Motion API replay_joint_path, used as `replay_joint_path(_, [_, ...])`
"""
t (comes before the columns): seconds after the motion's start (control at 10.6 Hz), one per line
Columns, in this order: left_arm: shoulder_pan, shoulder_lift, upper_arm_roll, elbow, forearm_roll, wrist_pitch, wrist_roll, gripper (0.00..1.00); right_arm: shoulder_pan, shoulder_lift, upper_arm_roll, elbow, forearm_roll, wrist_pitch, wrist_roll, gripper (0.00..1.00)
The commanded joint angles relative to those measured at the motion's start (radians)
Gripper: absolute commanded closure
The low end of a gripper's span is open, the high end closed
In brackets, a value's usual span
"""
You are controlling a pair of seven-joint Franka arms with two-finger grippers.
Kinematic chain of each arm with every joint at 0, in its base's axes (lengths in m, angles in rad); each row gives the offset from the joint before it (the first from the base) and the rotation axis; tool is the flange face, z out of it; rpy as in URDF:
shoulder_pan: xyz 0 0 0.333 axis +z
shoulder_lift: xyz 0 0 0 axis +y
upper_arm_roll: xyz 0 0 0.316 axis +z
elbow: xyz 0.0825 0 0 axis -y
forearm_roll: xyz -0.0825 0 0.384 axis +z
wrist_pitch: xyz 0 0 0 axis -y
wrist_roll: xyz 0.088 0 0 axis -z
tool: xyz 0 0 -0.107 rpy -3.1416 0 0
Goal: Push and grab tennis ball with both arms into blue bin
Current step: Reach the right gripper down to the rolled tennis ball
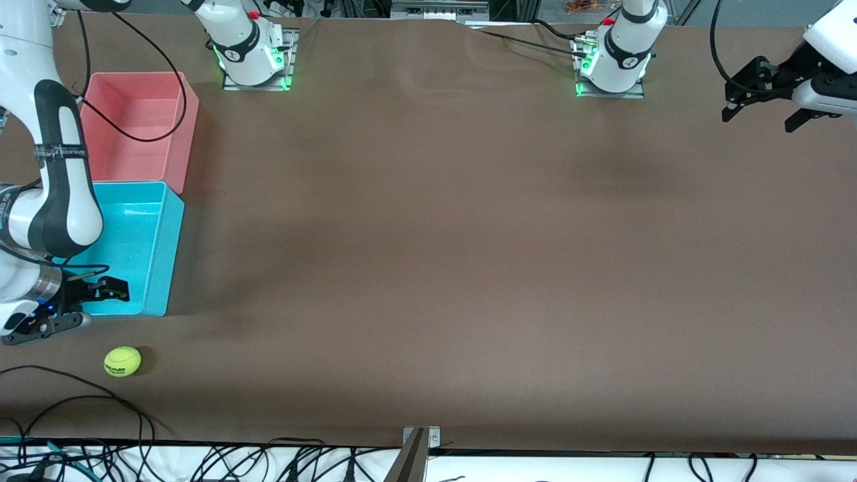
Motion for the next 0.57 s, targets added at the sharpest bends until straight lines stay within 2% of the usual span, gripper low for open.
replay_joint_path(0.0, [-0.004, 0.038, -0.037, 0.06, 0.013, -0.056, -0.109, 0.0, -0.018, 0.038, 0.008, 0.037, -0.007, 0.068, -0.004, 0.0])
replay_joint_path(0.09, [-0.002, 0.06, -0.045, 0.101, 0.012, -0.081, -0.161, 0.0, -0.023, 0.045, 0.01, 0.037, -0.001, 0.098, 0.003, 0.0])
replay_joint_path(0.19, [0.006, 0.102, -0.051, 0.155, 0.012, -0.115, -0.184, 0.0, -0.023, 0.049, 0.01, 0.037, 0.042, 0.123, 0.007, 0.0])
replay_joint_path(0.47, [0.007, 0.14, -0.059, 0.172, 0.013, -0.118, -0.186, 0.0, -0.023, 0.061, 0.011, 0.039, 0.092, 0.192, 0.007, 0.0])
